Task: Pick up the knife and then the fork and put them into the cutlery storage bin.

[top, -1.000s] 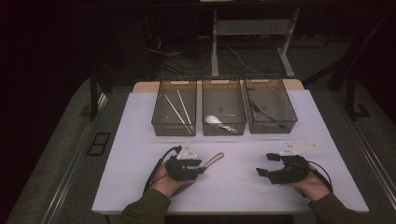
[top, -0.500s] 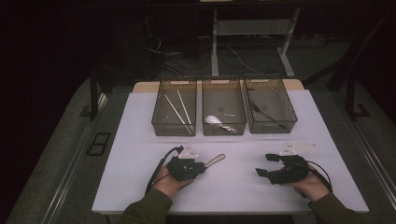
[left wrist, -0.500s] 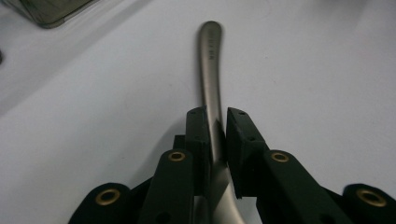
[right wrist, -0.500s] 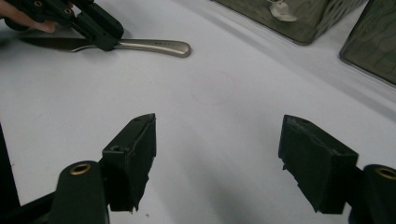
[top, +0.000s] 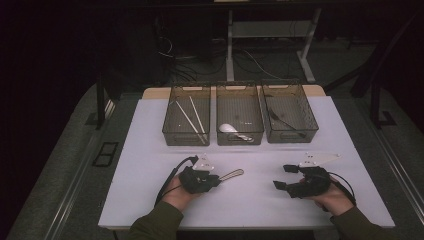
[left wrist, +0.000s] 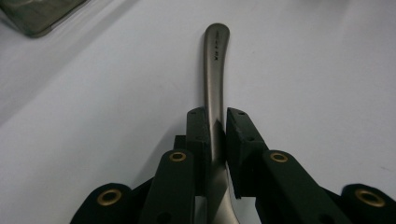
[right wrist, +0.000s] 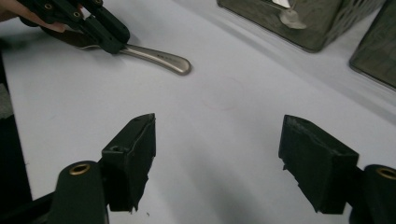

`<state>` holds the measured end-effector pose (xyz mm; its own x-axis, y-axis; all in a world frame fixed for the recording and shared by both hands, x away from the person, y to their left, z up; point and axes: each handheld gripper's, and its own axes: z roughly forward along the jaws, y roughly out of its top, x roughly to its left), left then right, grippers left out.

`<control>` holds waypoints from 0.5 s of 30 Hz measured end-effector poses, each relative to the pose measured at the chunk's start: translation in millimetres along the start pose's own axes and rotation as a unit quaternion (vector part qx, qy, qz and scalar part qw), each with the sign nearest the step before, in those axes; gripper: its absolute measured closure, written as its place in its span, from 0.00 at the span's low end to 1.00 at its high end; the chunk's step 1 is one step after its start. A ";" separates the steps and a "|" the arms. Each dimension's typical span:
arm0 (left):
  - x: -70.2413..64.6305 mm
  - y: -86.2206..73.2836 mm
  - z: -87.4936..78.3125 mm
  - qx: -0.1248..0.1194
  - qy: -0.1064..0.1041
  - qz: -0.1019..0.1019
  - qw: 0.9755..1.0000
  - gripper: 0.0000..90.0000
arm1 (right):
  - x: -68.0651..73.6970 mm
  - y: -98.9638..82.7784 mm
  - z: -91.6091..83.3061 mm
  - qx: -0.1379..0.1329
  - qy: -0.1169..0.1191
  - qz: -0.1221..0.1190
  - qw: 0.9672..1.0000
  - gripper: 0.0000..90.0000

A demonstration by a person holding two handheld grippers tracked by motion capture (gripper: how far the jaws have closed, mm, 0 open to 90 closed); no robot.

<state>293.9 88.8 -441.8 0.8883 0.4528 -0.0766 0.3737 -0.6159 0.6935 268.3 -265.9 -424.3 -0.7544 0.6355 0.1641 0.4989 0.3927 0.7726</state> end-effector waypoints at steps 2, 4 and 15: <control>-0.6 1.0 -1.5 -0.002 -0.007 0.003 1.000 0.88 | 0.3 1.1 -0.4 -0.003 0.006 -0.003 1.000 0.27; -1.4 2.0 -2.0 -0.005 -0.012 0.007 1.000 0.88 | 0.4 2.9 -0.7 -0.003 0.012 -0.004 1.000 0.24; -10.0 13.9 -5.2 -0.011 -0.054 0.036 0.998 0.88 | 1.8 13.4 2.6 0.004 0.064 -0.036 0.997 0.26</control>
<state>288.7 79.1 -427.7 0.9367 0.3352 -0.1010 0.3027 -0.6304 0.7148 274.8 -257.8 -415.2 -0.8365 0.5153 0.1867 0.4449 0.4396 0.7802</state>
